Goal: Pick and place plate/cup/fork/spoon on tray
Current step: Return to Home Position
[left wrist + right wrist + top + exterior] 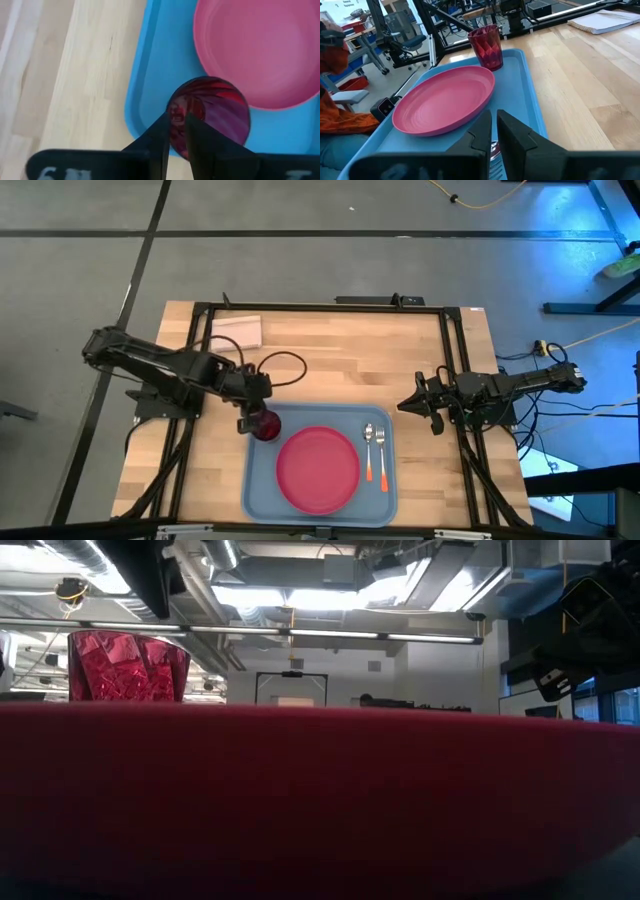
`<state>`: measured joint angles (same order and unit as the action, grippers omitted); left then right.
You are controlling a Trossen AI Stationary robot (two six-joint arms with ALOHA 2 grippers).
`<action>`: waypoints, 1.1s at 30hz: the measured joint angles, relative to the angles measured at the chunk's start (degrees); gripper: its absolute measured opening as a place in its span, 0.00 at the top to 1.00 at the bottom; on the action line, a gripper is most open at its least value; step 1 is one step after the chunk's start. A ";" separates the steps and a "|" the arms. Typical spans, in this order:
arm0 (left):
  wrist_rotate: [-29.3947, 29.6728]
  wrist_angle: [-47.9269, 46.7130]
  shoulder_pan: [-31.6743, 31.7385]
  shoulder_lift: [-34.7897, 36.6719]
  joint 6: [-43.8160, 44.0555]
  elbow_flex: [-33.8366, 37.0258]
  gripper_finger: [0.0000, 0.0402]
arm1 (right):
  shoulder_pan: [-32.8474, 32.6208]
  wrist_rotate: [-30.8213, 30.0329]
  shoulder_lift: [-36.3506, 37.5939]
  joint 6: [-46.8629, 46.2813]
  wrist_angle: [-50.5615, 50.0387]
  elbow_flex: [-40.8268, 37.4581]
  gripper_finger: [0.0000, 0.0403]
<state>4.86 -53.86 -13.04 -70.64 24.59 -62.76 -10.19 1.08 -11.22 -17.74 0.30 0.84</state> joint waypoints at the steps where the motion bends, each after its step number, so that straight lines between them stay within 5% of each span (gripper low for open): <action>1: -0.06 -0.19 0.00 0.52 0.68 0.00 0.87 | -0.01 0.01 0.00 0.02 -0.01 0.02 0.91; 9: -0.34 0.75 0.02 1.34 6.04 -0.02 0.87 | -0.01 0.01 0.00 0.04 0.00 0.01 0.91; 16: -10.00 0.30 0.62 4.47 4.88 0.00 0.87 | 0.00 0.00 -0.02 0.00 -0.01 0.00 0.91; 24: -1.41 4.43 -0.27 17.74 -1.30 0.00 0.87 | -0.01 0.00 -0.01 0.07 0.00 0.02 0.91; 33: -1.52 12.51 -0.26 26.79 -11.10 4.64 0.87 | -0.01 0.00 -0.02 0.04 -0.02 0.02 0.91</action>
<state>3.33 -41.35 -13.30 -43.84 13.49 -58.12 -10.20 1.08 -11.24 -17.70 0.28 0.86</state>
